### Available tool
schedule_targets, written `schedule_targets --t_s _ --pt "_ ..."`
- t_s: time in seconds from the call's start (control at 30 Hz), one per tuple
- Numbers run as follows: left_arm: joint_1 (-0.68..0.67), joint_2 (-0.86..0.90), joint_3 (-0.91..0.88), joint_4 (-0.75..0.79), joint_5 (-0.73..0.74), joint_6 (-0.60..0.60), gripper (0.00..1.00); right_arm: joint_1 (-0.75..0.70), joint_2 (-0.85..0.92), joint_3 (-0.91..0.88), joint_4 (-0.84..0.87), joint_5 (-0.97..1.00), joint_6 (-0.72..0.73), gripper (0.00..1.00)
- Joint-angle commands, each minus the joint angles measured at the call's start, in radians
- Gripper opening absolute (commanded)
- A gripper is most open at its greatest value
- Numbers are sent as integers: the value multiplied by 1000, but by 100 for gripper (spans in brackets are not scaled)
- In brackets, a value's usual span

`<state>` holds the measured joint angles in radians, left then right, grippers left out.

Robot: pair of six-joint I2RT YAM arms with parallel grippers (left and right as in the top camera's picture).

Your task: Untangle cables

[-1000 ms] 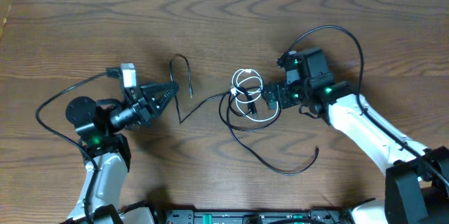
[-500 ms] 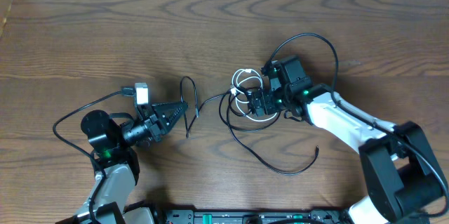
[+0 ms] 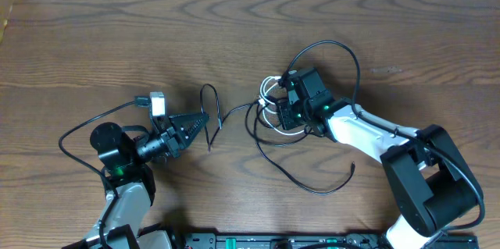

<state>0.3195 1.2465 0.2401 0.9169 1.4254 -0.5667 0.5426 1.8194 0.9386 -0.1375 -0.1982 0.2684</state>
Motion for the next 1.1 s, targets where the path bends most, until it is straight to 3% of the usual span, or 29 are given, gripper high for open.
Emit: schedule_targets --t_s 0.0,0.23,0.33,0.43,0.53,0.67,0.73,1.07 --pt "-2 -3 -8 4 -15 35 8 2 11 15 -11 40 9 1" --pt "-3 -3 -8 -25 -110 48 7 -2 6 17 -84 180 76 1" --pt "-21 -3 -8 -148 -212 123 7 -7 -12 30 -123 202 76 1" --pt "-77 -3 -8 -349 -409 229 7 -23 -54 69 -232 285 119 1" --pt "-155 -3 -8 -440 -538 314 8 -39 -97 111 -320 336 120 1" --pt "-255 -3 -6 -415 -607 319 14 -60 -159 160 -404 342 120 1" --pt "-336 -3 -6 -407 -686 319 21 -69 -206 187 -445 315 119 1" --pt "-516 -5 27 -406 -790 306 26 -86 -386 258 -541 153 48 1"
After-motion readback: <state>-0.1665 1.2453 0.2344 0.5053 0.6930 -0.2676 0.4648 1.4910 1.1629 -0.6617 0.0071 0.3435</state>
